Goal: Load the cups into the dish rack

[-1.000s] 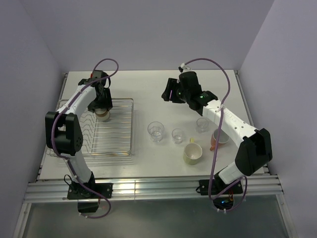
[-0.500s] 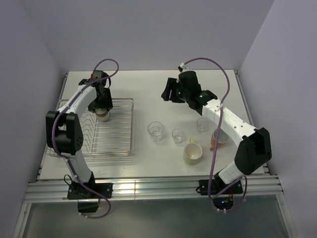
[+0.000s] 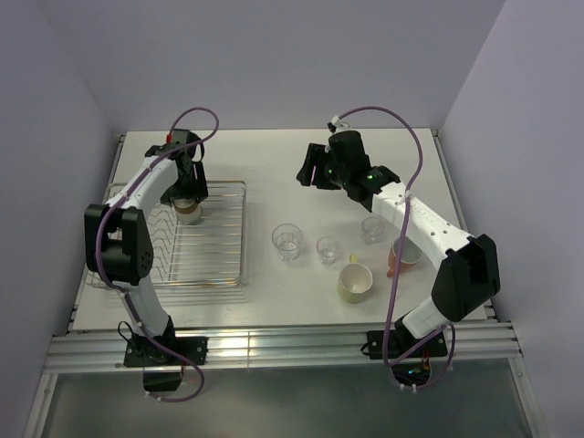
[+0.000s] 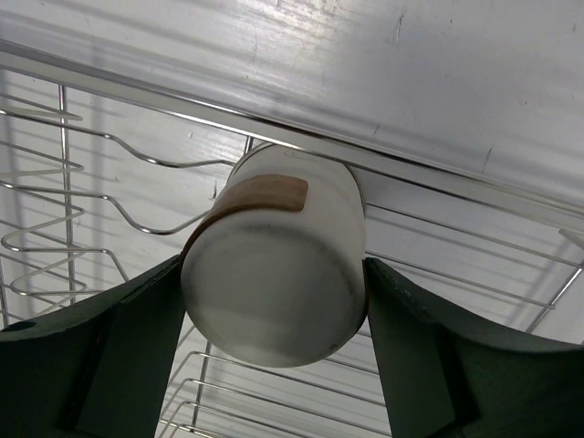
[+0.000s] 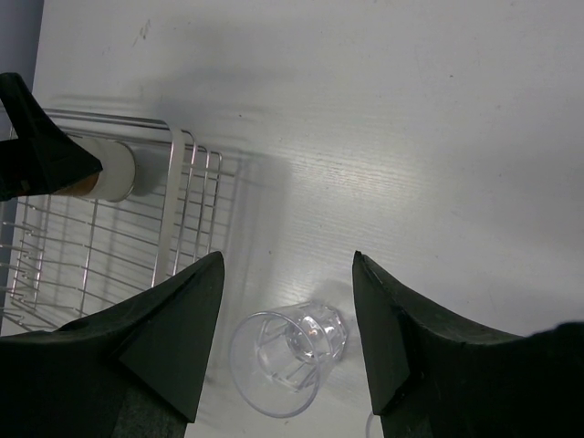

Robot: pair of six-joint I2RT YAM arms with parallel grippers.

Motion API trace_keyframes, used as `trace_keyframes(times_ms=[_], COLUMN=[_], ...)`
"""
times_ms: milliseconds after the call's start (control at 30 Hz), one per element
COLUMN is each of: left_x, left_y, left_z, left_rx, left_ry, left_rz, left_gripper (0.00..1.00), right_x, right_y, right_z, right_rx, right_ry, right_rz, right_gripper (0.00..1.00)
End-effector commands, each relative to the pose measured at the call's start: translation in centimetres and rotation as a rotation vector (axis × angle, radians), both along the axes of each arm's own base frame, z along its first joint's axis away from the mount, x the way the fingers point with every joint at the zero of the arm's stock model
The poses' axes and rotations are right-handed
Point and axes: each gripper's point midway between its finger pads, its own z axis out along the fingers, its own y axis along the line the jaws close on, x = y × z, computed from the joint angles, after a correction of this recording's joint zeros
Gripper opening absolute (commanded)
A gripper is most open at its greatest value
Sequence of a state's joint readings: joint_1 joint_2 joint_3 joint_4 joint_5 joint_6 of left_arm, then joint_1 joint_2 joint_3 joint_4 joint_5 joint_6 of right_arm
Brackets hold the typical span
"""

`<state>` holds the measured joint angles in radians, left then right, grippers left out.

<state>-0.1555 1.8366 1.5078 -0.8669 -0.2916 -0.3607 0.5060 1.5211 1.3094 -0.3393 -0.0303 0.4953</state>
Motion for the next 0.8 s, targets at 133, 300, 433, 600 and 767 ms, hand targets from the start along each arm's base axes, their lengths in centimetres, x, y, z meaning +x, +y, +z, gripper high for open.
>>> trace_keyframes(times_ms=[133, 300, 433, 600, 767], left_x=[1.7, 1.9, 2.4, 2.7, 2.5], left_y=[0.5, 0.6, 0.6, 0.4, 0.0], left_z=[2.1, 2.7, 5.0, 8.2, 11.6], left_rx=[0.016, 0.02, 0.008, -0.006, -0.03], left_ry=[-0.1, -0.125, -0.189, -0.265, -0.363], left_rz=[0.024, 0.033, 0.036, 0.031, 0.032], left_gripper=[0.83, 0.83, 0.83, 0.83, 0.83], right_x=[0.7, 0.6, 0.6, 0.5, 0.0], right_y=[0.3, 0.4, 0.2, 0.3, 0.3], right_z=[1.8, 1.9, 2.1, 2.2, 2.6], right_rx=[0.012, 0.013, 0.012, 0.0, -0.046], right_ry=[-0.043, -0.044, -0.048, -0.046, -0.061], right_rz=[0.015, 0.018, 0.011, 0.005, -0.015], right_gripper=[0.66, 0.67, 0.67, 0.67, 0.67])
